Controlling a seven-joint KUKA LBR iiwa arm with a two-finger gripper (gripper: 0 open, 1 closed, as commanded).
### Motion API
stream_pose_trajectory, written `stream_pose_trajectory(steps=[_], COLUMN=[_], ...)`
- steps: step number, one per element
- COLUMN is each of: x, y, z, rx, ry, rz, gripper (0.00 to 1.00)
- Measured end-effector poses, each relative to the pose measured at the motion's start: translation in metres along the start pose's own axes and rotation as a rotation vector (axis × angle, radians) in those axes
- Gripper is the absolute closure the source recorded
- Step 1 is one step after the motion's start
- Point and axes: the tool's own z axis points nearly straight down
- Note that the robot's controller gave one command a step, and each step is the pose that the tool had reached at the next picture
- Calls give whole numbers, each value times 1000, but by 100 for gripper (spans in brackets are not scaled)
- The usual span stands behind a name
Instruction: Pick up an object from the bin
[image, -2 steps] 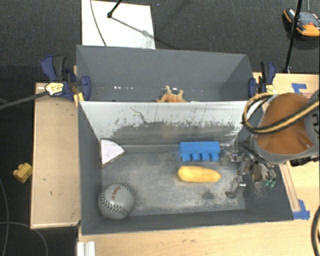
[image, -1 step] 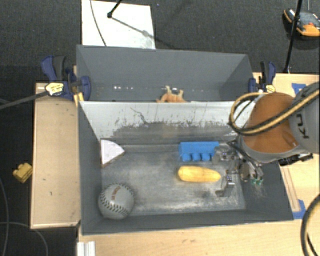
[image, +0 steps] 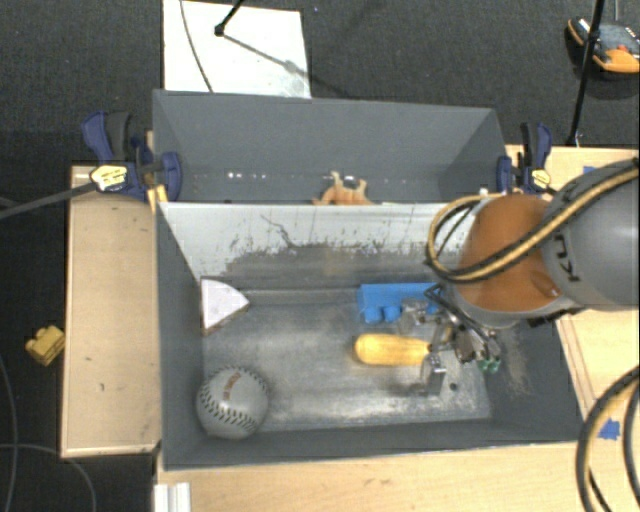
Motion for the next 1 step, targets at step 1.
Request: stream_pose_trajectory(steps=[1], x=[-14], y=[19], z=[15], rx=[0], ry=[2], rz=[382], gripper=[100])
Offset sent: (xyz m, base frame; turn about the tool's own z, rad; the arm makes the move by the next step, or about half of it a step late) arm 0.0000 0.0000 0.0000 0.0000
